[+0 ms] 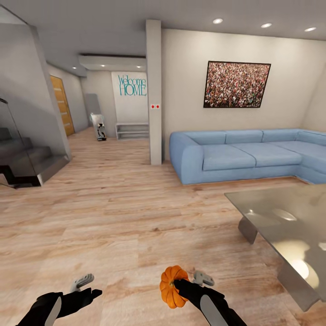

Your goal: Place each of the two pumpkins and all three candles from the living room inside a cabinet in the living room (use any cabinet), then make sure every cabinet is closed, and position the cauldron so it is next to a table in the living room.

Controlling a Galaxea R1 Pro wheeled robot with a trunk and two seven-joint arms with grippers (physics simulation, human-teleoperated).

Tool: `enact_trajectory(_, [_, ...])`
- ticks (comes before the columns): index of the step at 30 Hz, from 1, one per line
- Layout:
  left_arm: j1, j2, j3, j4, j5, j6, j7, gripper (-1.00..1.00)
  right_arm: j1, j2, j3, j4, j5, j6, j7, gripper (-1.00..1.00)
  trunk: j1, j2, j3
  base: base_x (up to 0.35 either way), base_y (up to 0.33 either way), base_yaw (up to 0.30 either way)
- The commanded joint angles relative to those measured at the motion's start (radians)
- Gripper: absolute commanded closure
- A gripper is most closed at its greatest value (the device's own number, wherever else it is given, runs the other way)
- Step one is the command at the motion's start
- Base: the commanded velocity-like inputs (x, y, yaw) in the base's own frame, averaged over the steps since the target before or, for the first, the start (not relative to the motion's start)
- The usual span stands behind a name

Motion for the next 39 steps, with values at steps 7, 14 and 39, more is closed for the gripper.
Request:
enact_trajectory(7, [0.000,0.000,0.000,0.000,0.001,0.000,0.000,-1.00,0.000,-0.001,0.000,0.000,0.000,0.000,-0.005,1.00,-0.027,0.049,0.022,0.000,0.000,0.000])
enact_trajectory(14, [-0.001,0.002,0.001,0.000,0.001,0.000,0.000,-1.00,0.000,0.001,0.000,0.000,0.000,0.001,-0.005,1.00,-0.054,0.098,0.044,-0.130,0.000,0.000])
enact_trajectory(39, [0.000,0.006,0.009,0.000,0.007,0.000,0.000,-1.00,0.000,0.001,0.000,0.002,-0.002,0.001,-0.004,1.00,-0.150,0.273,0.122,-0.178,0.023,-0.177])
